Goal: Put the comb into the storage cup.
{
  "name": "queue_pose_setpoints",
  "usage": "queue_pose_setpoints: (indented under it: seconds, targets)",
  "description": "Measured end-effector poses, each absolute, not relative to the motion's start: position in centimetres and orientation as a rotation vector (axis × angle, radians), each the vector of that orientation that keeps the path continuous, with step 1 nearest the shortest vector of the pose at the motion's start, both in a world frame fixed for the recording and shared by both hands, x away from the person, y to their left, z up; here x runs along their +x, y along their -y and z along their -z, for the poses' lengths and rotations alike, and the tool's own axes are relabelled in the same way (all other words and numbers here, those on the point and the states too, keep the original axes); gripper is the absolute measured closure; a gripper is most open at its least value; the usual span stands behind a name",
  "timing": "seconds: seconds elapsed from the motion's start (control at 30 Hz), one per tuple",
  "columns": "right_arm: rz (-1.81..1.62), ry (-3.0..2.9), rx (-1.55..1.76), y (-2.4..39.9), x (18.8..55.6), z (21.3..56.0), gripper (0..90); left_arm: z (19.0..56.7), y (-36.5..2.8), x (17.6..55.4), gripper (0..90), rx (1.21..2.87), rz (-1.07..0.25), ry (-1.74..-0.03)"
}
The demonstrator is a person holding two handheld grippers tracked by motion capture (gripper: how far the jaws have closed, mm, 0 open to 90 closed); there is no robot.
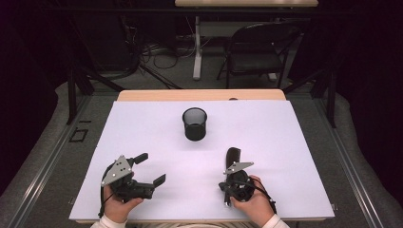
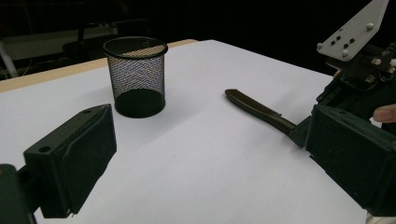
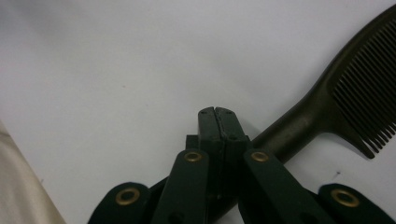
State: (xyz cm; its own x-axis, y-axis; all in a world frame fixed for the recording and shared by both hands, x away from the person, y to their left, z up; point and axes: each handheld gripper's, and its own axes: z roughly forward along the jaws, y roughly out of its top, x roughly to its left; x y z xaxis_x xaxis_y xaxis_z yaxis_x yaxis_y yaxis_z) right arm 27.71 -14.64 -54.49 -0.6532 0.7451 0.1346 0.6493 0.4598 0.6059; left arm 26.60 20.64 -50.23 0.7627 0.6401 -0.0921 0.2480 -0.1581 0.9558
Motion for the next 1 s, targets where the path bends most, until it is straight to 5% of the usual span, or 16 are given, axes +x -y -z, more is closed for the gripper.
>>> queue_pose_setpoints:
  seconds: [1.0]
  targets:
    - [-0.921, -2.436, 1.376, 20.3, 28.5, 54.5, 90.0, 50.4, -20.5, 26.8, 2.4, 1.747, -0.394, -0.711]
